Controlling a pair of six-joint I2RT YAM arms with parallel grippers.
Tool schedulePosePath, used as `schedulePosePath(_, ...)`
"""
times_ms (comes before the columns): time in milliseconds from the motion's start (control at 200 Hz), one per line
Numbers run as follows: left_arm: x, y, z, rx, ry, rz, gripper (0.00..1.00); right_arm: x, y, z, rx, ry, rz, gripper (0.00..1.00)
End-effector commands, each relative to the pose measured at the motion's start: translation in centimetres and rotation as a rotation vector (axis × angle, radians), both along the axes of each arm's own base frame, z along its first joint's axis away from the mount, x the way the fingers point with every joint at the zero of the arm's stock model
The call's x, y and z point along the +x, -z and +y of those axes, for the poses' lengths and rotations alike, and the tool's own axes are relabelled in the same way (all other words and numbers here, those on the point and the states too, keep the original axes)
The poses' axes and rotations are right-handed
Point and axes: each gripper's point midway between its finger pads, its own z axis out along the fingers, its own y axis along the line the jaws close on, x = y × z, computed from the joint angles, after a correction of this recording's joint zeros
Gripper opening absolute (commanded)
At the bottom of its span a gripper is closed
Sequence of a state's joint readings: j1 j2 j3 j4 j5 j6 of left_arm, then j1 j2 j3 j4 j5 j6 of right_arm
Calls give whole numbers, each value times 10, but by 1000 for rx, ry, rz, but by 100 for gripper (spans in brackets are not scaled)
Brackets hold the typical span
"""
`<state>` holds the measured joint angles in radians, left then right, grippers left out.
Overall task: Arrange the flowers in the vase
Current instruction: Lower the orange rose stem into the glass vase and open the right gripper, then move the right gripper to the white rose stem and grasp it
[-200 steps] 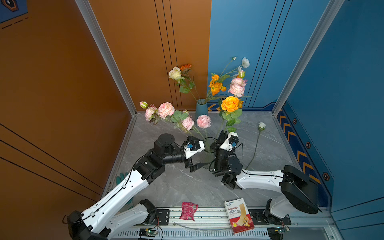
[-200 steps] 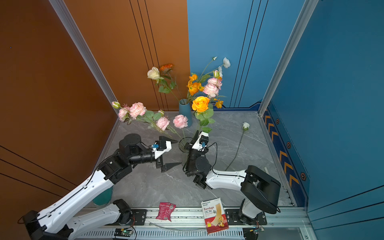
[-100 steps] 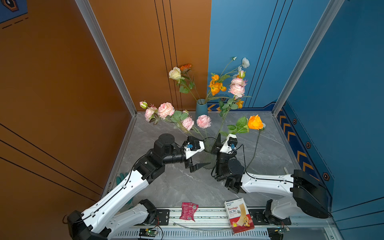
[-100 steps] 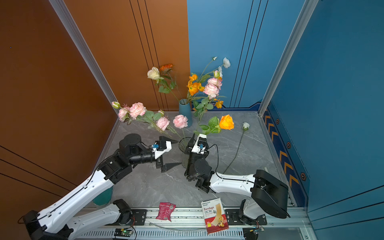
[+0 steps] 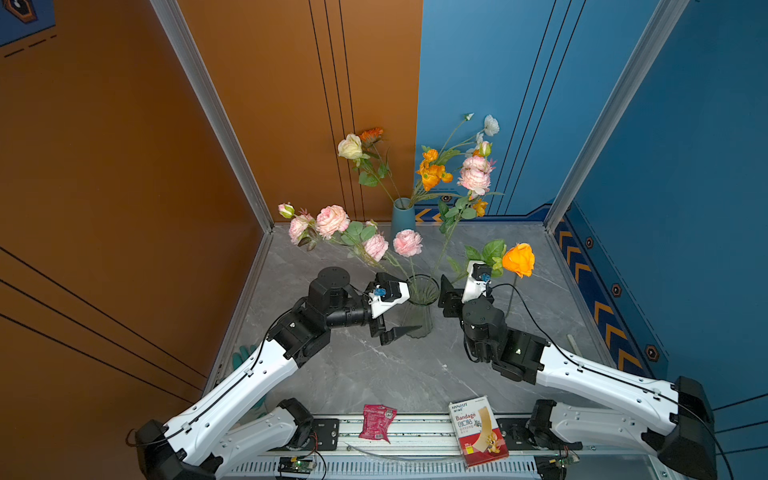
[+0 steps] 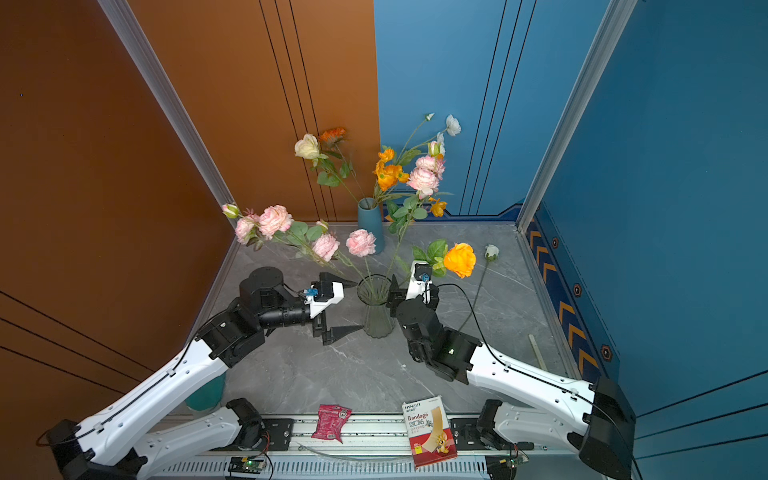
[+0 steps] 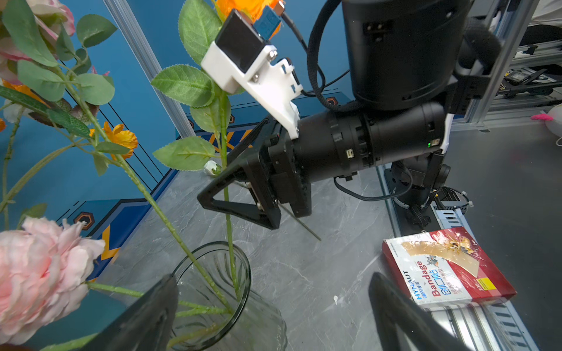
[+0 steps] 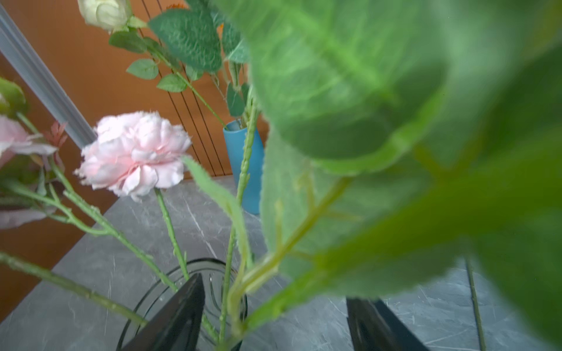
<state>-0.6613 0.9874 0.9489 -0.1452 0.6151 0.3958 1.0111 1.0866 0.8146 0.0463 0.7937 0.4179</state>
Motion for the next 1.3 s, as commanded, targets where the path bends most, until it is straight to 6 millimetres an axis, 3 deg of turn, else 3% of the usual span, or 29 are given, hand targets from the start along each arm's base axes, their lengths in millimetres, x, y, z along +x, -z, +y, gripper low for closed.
schedulePosePath(0,-2,-1,-2,-12,21,9,98,-14,20,8,-65,-122,125,84)
schedulePosePath(160,-1,1,-2,-9,20,14,98,-23,30,10,-110,-182,206,94)
schedulePosePath(300,-2,0,-3,-9,24,13,98,-34,55,-6,-159,-176,292,95)
schedulePosePath(496,-6,3,-8,-6,47,23,98,-35,115,-76,-113,-20,416,93)
schedulePosePath(636,-3,16,-17,48,29,47,98,-29,133,-125,-45,110,452,89)
schedulePosePath(786,-12,33,-29,114,66,90,98,-20,156,-172,31,265,555,75)
schedulePosePath(901,-21,39,-36,131,93,84,98,-4,177,-205,92,354,676,65)
schedulePosePath(1021,-25,39,-37,135,103,77,98,28,189,-231,125,382,754,58)
schedulePosePath(1136,-26,38,-36,132,105,71,98,74,195,-243,96,363,758,49)
schedulePosePath(1296,-27,38,-36,134,106,67,98,118,225,-248,77,333,844,35)
